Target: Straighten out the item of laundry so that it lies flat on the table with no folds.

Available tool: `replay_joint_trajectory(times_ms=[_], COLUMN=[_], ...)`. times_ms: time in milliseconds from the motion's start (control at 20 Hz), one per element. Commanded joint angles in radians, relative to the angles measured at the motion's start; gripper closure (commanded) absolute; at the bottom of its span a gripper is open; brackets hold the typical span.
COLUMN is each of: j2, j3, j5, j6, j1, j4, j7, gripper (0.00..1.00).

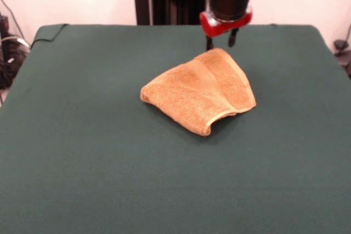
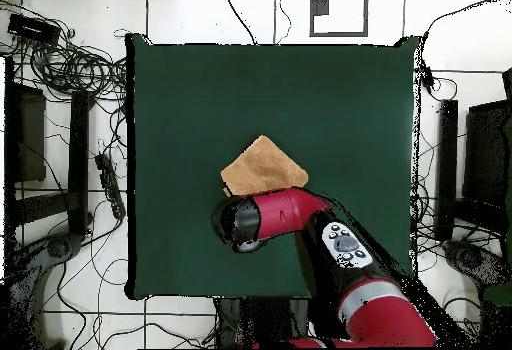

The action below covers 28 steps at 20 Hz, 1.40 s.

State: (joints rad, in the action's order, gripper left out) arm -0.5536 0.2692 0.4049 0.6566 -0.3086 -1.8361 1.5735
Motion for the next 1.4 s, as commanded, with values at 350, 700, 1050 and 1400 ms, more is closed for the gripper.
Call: replay_joint_trajectory(times_ms=[350, 700, 1050, 1400], j2=[-0.021, 0.063, 0.098, 0.124], j3=[0.127, 0.139, 0.143, 0.152], j5=[-0.033, -0.031, -0.035, -0.043], j6=[0.180, 0.094, 0.069, 0.057], j1=[-0.008, -0.004, 0.008, 0.012], j4=[0.099, 0.128, 0.159, 0.190], j7=[-0.075, -0.042, -0.012, 0.016], gripper=[0.00, 0.00, 0.00, 0.00])
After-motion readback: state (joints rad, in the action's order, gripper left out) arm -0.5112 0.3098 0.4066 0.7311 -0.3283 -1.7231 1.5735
